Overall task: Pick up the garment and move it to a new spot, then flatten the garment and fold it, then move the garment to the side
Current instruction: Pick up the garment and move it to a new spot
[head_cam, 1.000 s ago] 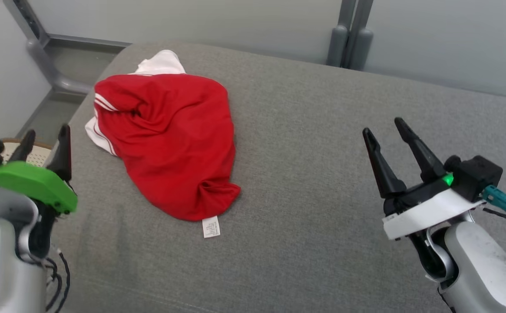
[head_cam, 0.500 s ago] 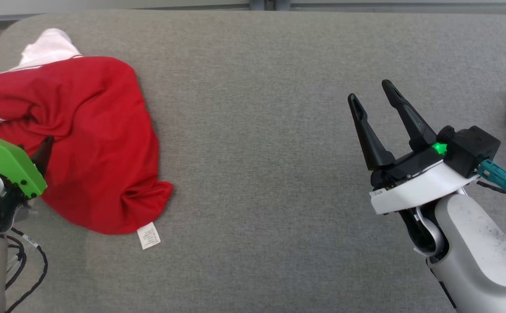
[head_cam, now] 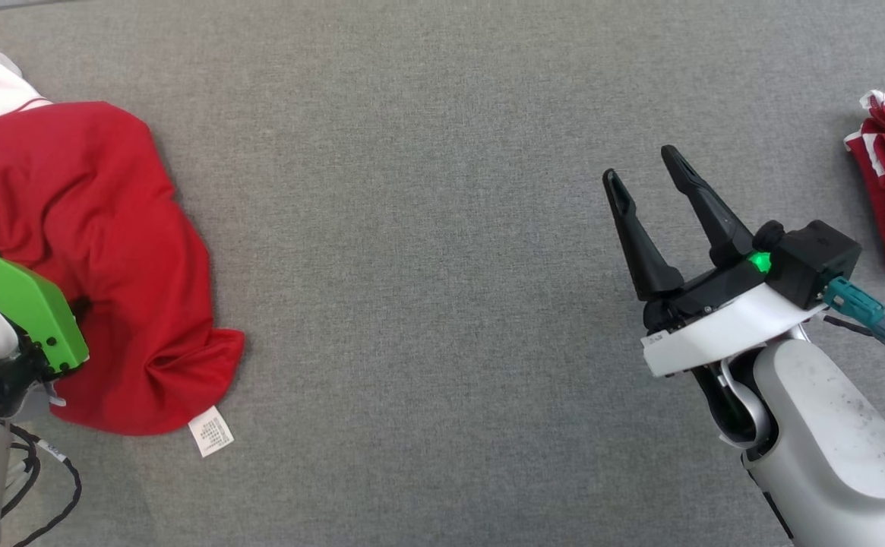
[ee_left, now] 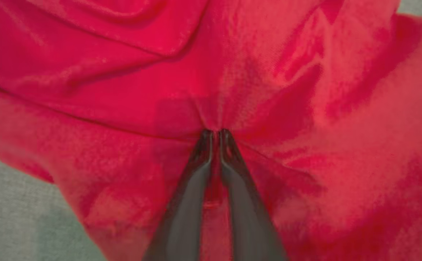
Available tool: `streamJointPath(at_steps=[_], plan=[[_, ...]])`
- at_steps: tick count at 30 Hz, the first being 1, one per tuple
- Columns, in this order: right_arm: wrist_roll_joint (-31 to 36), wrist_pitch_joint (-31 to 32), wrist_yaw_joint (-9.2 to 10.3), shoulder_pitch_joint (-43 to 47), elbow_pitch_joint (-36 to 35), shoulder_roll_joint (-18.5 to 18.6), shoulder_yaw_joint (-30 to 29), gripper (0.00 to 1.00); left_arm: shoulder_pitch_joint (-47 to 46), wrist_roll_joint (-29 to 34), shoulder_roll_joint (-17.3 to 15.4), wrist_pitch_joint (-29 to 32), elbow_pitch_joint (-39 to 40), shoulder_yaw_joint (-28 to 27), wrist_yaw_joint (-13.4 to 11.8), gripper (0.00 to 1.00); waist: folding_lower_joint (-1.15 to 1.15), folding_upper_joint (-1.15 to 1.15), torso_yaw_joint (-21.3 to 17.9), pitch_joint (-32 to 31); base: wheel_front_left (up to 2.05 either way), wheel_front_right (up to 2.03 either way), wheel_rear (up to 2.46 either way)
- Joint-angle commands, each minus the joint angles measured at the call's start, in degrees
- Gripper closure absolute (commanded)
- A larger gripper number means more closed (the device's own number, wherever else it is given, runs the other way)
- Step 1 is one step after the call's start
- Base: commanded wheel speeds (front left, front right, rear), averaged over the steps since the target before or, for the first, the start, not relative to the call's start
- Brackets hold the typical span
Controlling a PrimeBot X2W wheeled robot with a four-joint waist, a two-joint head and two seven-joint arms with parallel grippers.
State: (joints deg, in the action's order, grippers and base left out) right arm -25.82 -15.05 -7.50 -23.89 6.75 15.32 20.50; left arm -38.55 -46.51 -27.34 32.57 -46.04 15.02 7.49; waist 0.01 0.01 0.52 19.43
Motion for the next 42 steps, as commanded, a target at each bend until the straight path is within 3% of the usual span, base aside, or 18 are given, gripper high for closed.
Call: streamJointPath(at_steps=[1, 10, 17, 22, 27, 33, 37, 41, 42], plan=[[-0.1, -0.14, 0.02, -0.54, 0.38, -0.05, 0.25, 0.0, 0.91, 0.14, 0.11, -0.54, -0.01, 1.43, -0.03, 1.0, -0.01, -0.01, 0.38, -1.53, 0.0, 0.0, 0.0], [-1.22, -0.14, 0.02, 2.11, 1.86, -1.01, 0.31, 0.0, 1.1, 0.7, -4.55, -5.51, 5.27, 7.57, -0.04, 1.0, -0.01, -0.01, -0.54, -8.94, 0.0, 0.0, 0.0], [-1.85, -0.13, 0.02, 5.31, 2.63, -1.78, -0.58, 0.0, 0.05, 0.58, -8.83, -8.09, 14.59, 12.57, -0.04, 1.0, -0.01, -0.01, -3.15, -14.97, 0.0, 0.0, 0.0], [-2.16, -0.13, 0.02, 6.83, 2.77, -1.72, -1.36, 0.0, -1.31, -0.35, -9.6, -8.84, 22.56, 14.31, -0.03, 1.0, -0.01, -0.01, -5.74, -17.4, 0.0, 0.0, 0.0], [-2.17, -0.14, 0.02, 7.34, 2.21, -1.5, -2.86, 0.0, -2.93, -1.59, -7.89, -10.84, 31.53, 14.66, -0.04, 1.0, -0.01, -0.01, -8.62, -17.95, 0.0, 0.0, 0.0], [-1.98, -0.14, 0.02, 6.73, 1.65, -1.26, -5.19, 0.0, -3.03, -1.51, -3.23, -13.49, 38.21, 15.13, -1.69, 1.0, -0.01, -0.01, -11.44, -16.22, 0.0, 0.0, 0.0], [-1.97, -0.14, 0.02, 6.93, 1.92, -1.75, -5.21, 0.0, 0.51, -1.93, 0.62, -16.89, 37.11, 16.12, -3.03, 1.0, -0.01, -0.01, -12.77, -14.94, 0.0, 0.0, 0.0], [-2.28, -0.14, 0.02, 6.52, 2.46, -1.94, -4.81, 0.0, 4.29, -1.71, 4.96, -22.46, 30.73, 17.34, -3.27, 1.0, -0.01, -0.01, -13.43, -14.16, 0.0, 0.0, 0.0], [-2.3, -0.14, 0.02, 6.34, 2.62, -1.99, -4.69, 0.0, 5.35, -1.67, 6.34, -24.35, 28.12, 17.73, -2.98, 0.7, -0.01, -0.01, -13.49, -14.04, 0.0, 0.0, 0.0]])
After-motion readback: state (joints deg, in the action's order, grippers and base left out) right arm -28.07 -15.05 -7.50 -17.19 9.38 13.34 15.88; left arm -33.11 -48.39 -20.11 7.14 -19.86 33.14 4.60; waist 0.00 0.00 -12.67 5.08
